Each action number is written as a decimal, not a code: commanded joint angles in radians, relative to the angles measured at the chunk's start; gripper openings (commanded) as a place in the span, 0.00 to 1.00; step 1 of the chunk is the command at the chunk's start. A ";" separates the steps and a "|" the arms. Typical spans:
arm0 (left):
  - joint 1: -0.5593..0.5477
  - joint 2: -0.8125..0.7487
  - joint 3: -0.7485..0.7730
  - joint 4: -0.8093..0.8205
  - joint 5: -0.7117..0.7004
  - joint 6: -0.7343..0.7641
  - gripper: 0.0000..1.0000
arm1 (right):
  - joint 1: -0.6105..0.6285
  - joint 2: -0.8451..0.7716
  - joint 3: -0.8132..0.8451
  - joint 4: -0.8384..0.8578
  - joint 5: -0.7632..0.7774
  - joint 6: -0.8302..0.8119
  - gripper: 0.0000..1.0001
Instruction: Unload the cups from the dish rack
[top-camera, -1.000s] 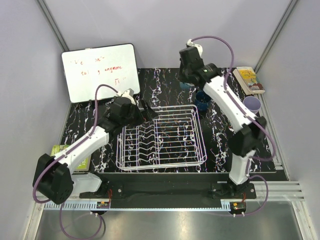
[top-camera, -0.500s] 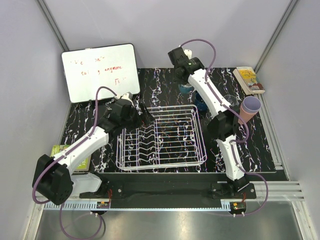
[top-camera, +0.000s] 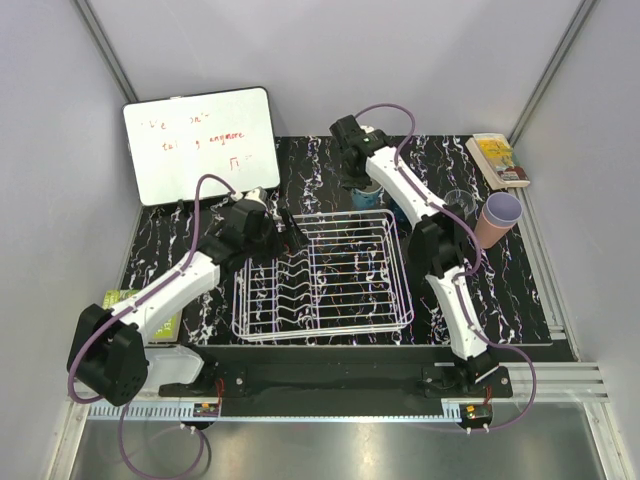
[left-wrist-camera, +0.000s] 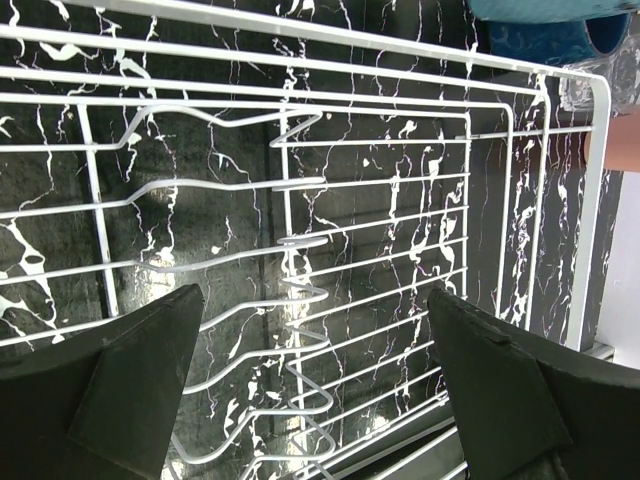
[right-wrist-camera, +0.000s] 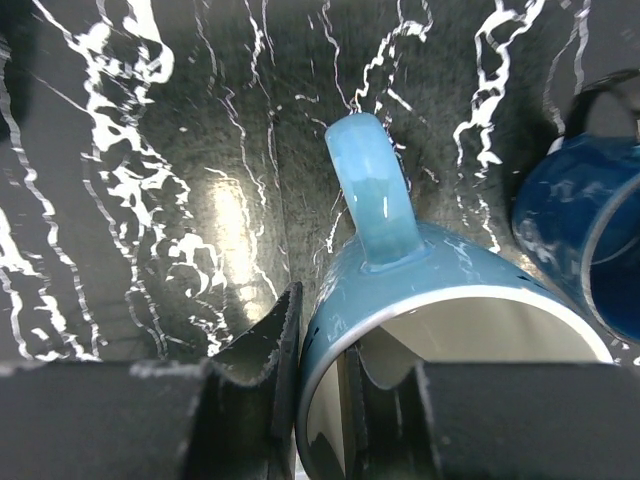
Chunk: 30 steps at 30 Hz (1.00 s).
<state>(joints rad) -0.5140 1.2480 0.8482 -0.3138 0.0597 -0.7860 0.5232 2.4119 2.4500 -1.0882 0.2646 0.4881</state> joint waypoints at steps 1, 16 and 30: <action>0.002 0.001 -0.006 0.013 -0.008 0.002 0.99 | -0.005 0.007 -0.019 0.068 -0.015 0.013 0.00; 0.000 0.001 -0.014 0.001 -0.017 0.001 0.99 | -0.019 0.044 -0.172 0.159 -0.073 0.030 0.00; 0.000 0.005 -0.005 0.012 -0.003 0.016 0.99 | -0.017 -0.224 -0.385 0.326 -0.073 0.030 0.75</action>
<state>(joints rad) -0.5140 1.2526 0.8402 -0.3233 0.0593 -0.7856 0.5144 2.3417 2.0930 -0.8474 0.1905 0.5217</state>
